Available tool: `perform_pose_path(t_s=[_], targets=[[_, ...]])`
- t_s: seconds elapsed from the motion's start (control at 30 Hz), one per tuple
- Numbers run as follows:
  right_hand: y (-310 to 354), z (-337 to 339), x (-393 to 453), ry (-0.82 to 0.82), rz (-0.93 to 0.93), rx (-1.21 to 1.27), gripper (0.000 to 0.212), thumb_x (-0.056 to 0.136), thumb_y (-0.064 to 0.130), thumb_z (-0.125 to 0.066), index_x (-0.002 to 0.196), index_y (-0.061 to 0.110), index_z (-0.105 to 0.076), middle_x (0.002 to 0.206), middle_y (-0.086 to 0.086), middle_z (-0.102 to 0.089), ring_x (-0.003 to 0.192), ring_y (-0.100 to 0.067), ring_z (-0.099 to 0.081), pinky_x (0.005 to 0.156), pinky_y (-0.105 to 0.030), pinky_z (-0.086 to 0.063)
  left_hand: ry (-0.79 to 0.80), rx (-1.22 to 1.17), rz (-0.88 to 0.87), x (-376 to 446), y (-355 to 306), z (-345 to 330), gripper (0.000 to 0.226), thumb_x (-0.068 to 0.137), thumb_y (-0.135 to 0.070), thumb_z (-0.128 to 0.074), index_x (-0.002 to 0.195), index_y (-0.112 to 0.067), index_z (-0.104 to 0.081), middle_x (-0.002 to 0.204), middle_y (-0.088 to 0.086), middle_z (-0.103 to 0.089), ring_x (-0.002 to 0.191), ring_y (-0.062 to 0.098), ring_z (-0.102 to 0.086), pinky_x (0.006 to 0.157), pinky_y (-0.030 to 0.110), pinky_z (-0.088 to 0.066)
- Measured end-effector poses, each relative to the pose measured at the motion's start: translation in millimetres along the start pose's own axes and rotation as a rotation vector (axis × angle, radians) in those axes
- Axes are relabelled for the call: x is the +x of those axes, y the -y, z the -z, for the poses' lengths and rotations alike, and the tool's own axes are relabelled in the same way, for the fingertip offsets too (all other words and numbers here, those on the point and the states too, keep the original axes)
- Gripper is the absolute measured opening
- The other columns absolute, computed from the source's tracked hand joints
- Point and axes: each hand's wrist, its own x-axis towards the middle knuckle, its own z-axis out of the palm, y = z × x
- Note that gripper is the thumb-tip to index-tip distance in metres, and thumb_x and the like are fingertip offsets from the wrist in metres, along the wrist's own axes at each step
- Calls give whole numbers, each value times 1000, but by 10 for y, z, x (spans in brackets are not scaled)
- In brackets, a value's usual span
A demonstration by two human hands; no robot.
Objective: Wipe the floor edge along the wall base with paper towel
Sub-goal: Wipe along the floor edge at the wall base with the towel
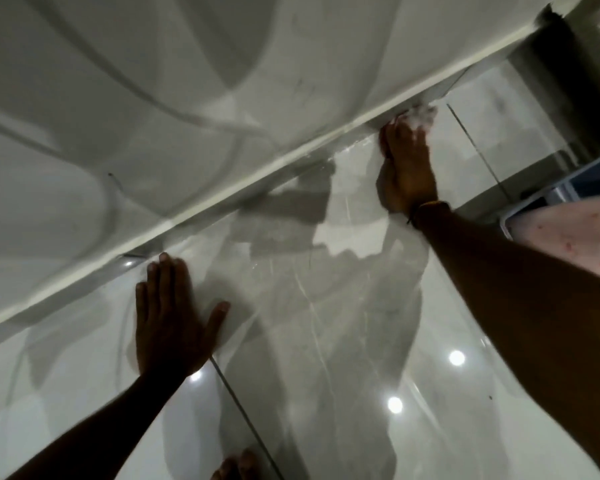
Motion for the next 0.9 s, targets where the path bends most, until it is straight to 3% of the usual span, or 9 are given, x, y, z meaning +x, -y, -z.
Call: perform_pose_path(t_s=[0.17, 0.27, 0.37, 0.43, 0.53, 0.6, 0.73, 0.83, 0.9], targets=[[980, -382, -696, -8, 143, 102, 70, 100, 5, -47, 167, 18, -32, 176, -11, -29, 163, -44, -22, 131, -55, -21, 18, -1, 3, 7, -23, 9, 105, 96, -71, -42, 166, 1, -13, 176, 23, -12, 165, 36, -7, 133, 50, -6], [1391, -663, -939, 22, 344, 95, 61, 108, 12, -31, 168, 19, -27, 178, -6, -26, 166, -37, -15, 135, -55, -16, 23, -4, -11, -4, -20, 6, 105, 97, -72, -42, 166, 1, -12, 176, 23, -11, 165, 36, -6, 133, 50, -5], [1426, -700, -973, 29, 500, 23, 61, 108, 7, -23, 168, 14, -26, 177, -8, -26, 166, -33, -21, 134, -52, -20, 30, 1, -14, -1, 9, 3, 105, 98, -72, -42, 167, 0, -10, 176, 22, -9, 165, 35, -5, 133, 51, -6], [1415, -645, -980, -15, 466, 78, 57, 110, 8, -24, 166, 16, -35, 175, -6, -32, 164, -32, -27, 135, -50, -21, 41, -3, -6, -7, 25, 5, 105, 98, -74, -40, 167, -1, -8, 177, 21, -8, 165, 34, -4, 133, 50, -5], [1592, -669, -1039, -47, 261, 160, 59, 106, 6, -39, 163, 21, -42, 173, -2, -37, 164, -39, -23, 133, -53, -22, 33, -14, -7, -7, 34, -3, 105, 98, -74, -40, 168, -3, -6, 177, 20, -7, 165, 33, -3, 133, 50, -4], [1827, -732, -1153, -27, 277, 135, 65, 100, 7, -39, 164, 19, -40, 174, -4, -36, 163, -44, -23, 134, -57, -22, 31, -14, -5, -10, 52, -11, 105, 98, -73, -41, 168, -3, -6, 177, 19, -6, 165, 33, -3, 133, 50, -4], [1844, -733, -1169, 54, 389, 70, 71, 99, 6, -36, 168, 26, -30, 176, 1, -32, 164, -39, -24, 136, -49, -21, 38, 0, -1, -12, 70, -7, 106, 98, -75, -39, 168, -2, -8, 177, 21, -7, 165, 34, -3, 133, 51, -5], [1537, -643, -960, 110, 451, 38, 58, 112, 24, -9, 169, 32, -11, 178, 1, -25, 167, -31, -14, 137, -49, -12, 36, 4, 0, -20, 53, -7, 105, 97, -74, -38, 167, 0, -11, 176, 22, -9, 165, 35, -4, 133, 51, -6], [1247, -492, -812, 113, 342, 72, 60, 109, 23, -23, 168, 29, -24, 177, -3, -27, 166, -33, -13, 134, -51, -14, 37, 4, 3, -30, 50, -2, 104, 98, -73, -38, 167, 0, -11, 177, 22, -8, 165, 35, -4, 133, 51, -6]])
